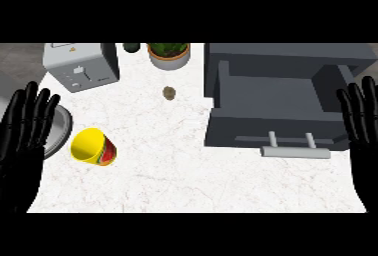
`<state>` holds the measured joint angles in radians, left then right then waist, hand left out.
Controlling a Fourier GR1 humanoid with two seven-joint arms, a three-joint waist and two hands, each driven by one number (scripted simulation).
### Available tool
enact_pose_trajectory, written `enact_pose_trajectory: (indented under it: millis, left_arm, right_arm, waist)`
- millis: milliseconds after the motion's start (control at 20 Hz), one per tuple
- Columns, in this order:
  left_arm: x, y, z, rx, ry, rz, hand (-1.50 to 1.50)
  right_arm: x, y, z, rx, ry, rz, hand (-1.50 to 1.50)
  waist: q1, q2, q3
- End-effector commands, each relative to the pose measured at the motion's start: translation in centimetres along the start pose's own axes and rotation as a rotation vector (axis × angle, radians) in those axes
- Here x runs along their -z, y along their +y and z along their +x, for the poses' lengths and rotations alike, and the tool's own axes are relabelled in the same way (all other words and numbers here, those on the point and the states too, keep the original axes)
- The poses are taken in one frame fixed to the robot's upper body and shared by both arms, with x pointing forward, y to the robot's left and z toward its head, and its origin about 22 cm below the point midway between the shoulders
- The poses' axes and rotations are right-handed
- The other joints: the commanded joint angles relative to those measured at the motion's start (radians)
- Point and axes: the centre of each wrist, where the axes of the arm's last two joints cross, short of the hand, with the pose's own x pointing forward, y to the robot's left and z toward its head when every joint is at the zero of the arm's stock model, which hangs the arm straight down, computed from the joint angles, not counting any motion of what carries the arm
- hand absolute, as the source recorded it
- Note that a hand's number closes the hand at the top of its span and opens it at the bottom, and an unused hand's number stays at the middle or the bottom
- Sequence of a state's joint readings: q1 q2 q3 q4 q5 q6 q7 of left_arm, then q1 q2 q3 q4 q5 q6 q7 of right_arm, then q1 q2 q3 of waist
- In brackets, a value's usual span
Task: Pick up the cup, place it into the drawer and close the drawer
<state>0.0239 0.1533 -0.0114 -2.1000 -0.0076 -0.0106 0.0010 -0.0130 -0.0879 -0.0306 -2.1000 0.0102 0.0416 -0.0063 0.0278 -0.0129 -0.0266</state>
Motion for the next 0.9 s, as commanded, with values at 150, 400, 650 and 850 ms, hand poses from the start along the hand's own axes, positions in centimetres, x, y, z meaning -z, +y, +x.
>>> enact_pose_trajectory:
  millis: [150, 400, 650, 850]
  left_arm:
    - [-1.2, 1.5, 0.6, -0.187, -0.040, -0.214, -1.50]
    - [-2.1, 4.2, -0.7, -0.444, 0.096, -0.273, -1.50]
    - [-2.5, 8.4, -3.5, -0.474, 0.151, -0.272, -1.50]
    - [-2.0, 8.9, -6.6, -0.463, 0.193, -0.229, -1.50]
  right_arm:
    - [-0.3, -1.0, -0.6, -0.005, -0.001, -0.024, -1.50]
    - [0.1, -0.6, -0.3, -0.069, 0.091, 0.059, -1.50]
    - [1.6, 0.5, -3.1, -0.065, 0.073, 0.051, -1.50]
    - [-1.2, -0.4, -0.9, -0.060, 0.084, 0.080, -1.50]
  waist:
    - [-0.024, 0.011, 0.026]
    - [-0.018, 0.012, 0.025]
    - [-0.022, 0.015, 0.026]
    - [-0.034, 0.013, 0.026]
